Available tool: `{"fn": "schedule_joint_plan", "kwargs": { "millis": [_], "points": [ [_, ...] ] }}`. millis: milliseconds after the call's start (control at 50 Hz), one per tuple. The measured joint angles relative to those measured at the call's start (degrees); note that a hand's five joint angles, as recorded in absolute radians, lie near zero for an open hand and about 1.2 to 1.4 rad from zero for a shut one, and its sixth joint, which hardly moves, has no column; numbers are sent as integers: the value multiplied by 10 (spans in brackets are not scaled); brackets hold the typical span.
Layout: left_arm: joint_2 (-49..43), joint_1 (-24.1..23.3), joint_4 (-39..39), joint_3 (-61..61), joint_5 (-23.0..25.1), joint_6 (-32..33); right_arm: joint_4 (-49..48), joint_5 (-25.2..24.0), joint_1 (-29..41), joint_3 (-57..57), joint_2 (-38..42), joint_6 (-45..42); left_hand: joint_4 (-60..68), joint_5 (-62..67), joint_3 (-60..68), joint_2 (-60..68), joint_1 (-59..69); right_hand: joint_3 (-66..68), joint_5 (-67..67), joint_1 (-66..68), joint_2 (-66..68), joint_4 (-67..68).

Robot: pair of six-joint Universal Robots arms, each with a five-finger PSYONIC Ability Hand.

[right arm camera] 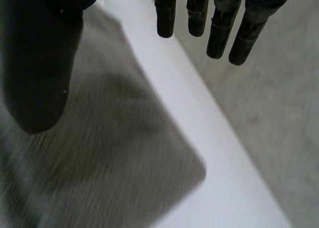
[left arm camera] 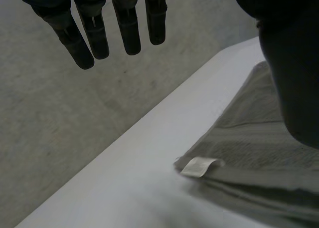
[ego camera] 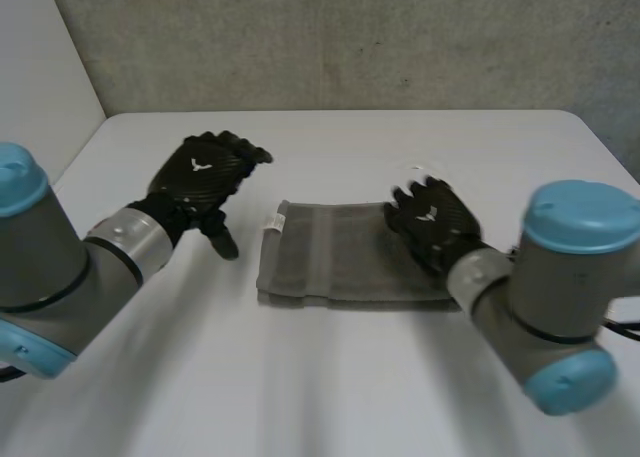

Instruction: Fold the towel.

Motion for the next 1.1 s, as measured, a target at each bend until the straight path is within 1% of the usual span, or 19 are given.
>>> {"fn": "schedule_joint_plan", "kwargs": {
  "millis": [120,160,240,280,300,320,360,520,620,700,820,860,880,920,940,980,1000,1060,1100],
  "points": [
    [-9,-31,5,-5,-6,0,5,-12,-71,76,-14,2,0,0,0,0,0,144,149,134,143,141],
    [-12,-35,5,-6,-10,0,3,-16,-87,89,-14,1,0,0,0,0,0,172,174,166,171,169],
    [-18,-40,8,-9,-20,0,-5,-29,-115,105,-7,-1,0,0,0,0,0,292,289,288,294,284],
    [-20,-41,9,-10,-23,-1,-10,-35,-123,105,-1,-2,0,0,0,0,0,382,383,385,395,379],
    [-21,-42,10,-11,-25,-1,-13,-38,-126,104,5,-2,0,0,0,0,0,485,480,468,491,482],
    [-21,-42,10,-11,-26,-2,-16,-39,-128,102,9,-2,0,0,0,0,0,551,553,515,559,549],
    [-21,-42,11,-13,-28,-4,-20,-41,-130,98,15,-2,0,0,0,0,0,611,614,558,616,609],
    [-16,-40,13,-22,-28,-23,-28,-38,-127,72,17,6,0,0,0,2,0,625,626,623,621,621],
    [-11,-37,16,-22,-27,-29,-28,-36,-117,43,7,13,0,0,0,2,0,625,626,629,621,621],
    [-7,-35,17,-17,-28,-31,-27,-37,-91,8,-1,32,0,0,0,2,0,625,626,629,621,621],
    [4,-32,19,-7,-28,-35,-7,-37,-9,-80,10,97,0,0,0,2,0,625,626,629,621,621],
    [6,-31,19,-5,-29,-42,8,-33,12,-101,20,112,0,0,0,2,0,569,566,567,564,564],
    [7,-30,20,-6,-29,-46,17,-31,20,-108,25,118,0,0,0,2,0,490,496,488,483,484],
    [8,-28,21,-8,-28,-56,31,-24,27,-109,29,129,0,0,0,2,0,276,261,260,251,271],
    [8,-28,21,-9,-28,-58,33,-23,27,-108,29,131,0,0,0,2,0,218,212,214,203,225],
    [9,-26,22,-12,-28,-67,39,-18,16,-89,26,138,0,0,0,2,0,49,33,47,37,44],
    [8,-25,23,-15,-28,-71,38,-17,5,-74,23,141,0,-1,0,2,0,15,-1,14,7,11],
    [8,-24,25,-20,-28,-79,31,-20,-30,-33,11,143,0,-3,-3,2,-3,1,-6,-3,0,2],
    [6,-23,27,-24,-27,-86,20,-34,-68,10,-6,143,-3,-5,-4,2,-5,1,-6,-3,0,2]
  ]
}}
